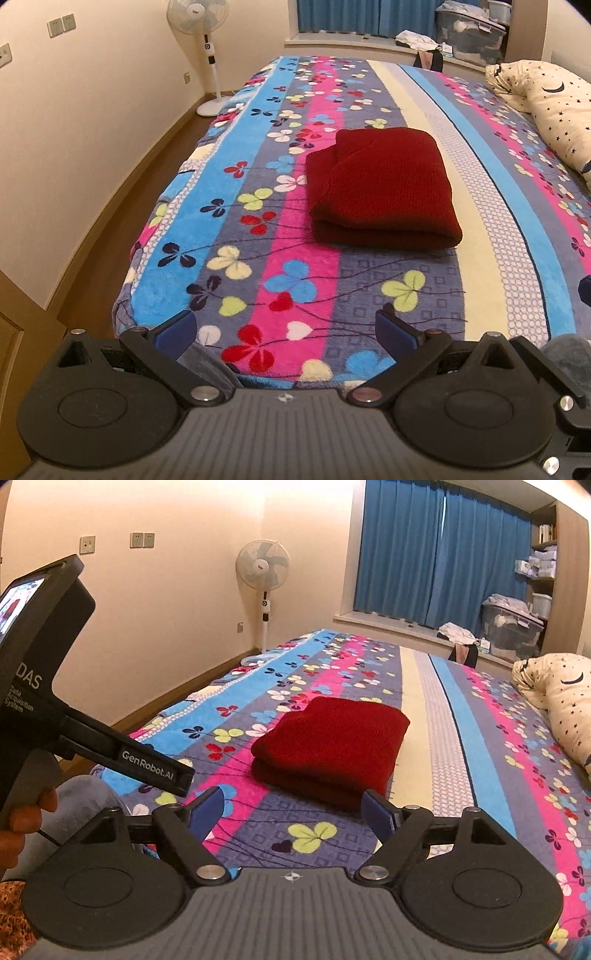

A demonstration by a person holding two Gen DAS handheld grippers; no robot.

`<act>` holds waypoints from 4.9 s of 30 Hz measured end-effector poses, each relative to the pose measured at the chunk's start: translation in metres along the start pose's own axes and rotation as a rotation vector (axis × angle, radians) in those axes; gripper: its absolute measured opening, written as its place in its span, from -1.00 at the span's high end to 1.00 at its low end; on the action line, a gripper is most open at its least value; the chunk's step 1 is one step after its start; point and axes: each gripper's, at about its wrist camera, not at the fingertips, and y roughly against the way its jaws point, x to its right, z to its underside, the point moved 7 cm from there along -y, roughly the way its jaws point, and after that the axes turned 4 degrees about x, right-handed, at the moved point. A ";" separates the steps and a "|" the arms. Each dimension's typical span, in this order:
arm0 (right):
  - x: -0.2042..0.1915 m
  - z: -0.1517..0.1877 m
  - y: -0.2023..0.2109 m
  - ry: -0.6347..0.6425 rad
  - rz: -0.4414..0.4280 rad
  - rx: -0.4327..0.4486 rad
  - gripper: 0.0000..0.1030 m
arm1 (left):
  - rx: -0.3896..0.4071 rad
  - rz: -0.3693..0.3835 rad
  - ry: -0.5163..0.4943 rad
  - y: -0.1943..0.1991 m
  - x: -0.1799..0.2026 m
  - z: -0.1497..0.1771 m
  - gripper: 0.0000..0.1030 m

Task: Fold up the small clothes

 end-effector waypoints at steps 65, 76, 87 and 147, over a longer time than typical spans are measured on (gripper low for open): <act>0.265 -0.036 -0.573 -0.474 -0.220 -0.550 0.38 | -0.216 0.156 0.644 -0.318 0.023 -0.087 -0.17; 0.296 0.086 -0.354 -1.007 0.106 -0.327 0.49 | -0.236 0.361 0.034 -0.441 0.091 -0.269 0.06; 0.317 0.078 -0.312 -0.988 0.223 -0.140 -0.42 | -0.174 0.474 0.181 -0.423 0.072 -0.278 -0.80; 0.114 0.018 -0.087 -0.242 0.162 -0.142 -0.88 | 0.007 0.152 -0.015 -0.055 0.052 -0.065 -0.99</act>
